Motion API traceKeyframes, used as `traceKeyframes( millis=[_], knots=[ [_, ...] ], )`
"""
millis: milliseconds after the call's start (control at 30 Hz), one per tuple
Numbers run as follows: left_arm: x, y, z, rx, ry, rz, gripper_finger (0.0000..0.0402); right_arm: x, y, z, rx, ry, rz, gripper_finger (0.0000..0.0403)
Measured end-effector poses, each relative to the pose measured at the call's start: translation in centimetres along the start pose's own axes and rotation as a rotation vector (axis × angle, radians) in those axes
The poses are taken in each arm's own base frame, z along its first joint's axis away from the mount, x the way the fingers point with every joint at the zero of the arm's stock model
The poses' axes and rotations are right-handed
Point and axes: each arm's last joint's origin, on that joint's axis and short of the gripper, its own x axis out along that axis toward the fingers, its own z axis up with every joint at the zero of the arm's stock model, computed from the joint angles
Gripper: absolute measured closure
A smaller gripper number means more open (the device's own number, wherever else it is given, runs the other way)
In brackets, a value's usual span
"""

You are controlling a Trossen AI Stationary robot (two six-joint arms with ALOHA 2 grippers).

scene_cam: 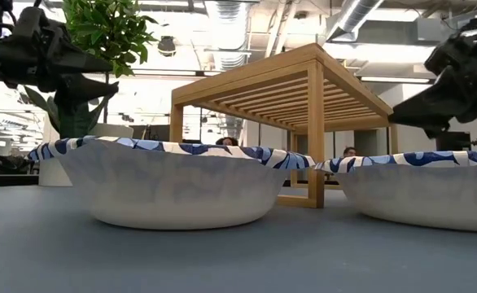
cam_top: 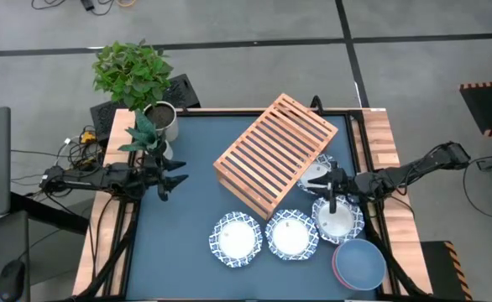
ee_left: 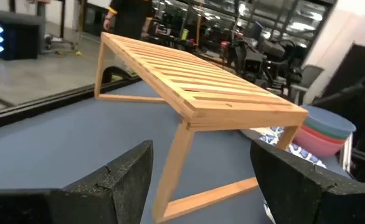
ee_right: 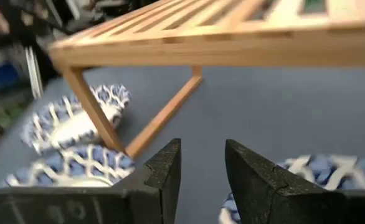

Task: Place and stack bowls onto a shelf
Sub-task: Put the top white and blue patterned bowl on the shelf

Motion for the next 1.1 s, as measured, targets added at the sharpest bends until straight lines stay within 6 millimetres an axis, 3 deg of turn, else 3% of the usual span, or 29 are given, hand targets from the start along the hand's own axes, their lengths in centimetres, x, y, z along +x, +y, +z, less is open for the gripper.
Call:
traceKeyframes(
  millis=[267, 733, 1100],
  knots=[
    [-0.01, 0.20, 0.09, -0.022, -0.026, 0.070, 0.0148, -0.03, 0.24, 0.59, 0.273, -0.045, 0.026, 0.0253],
    [-0.02, 0.41, 0.18, 0.004, -0.052, 0.149, 0.0148, -0.04, 0.26, 0.65, 0.276, -0.045, 0.026, 0.0253],
    [-0.04, 0.46, 0.31, 0.017, -0.069, 0.175, 0.0148, -0.06, 0.39, 0.99, 0.411, -0.068, 0.046, 0.0253]
  ],
)
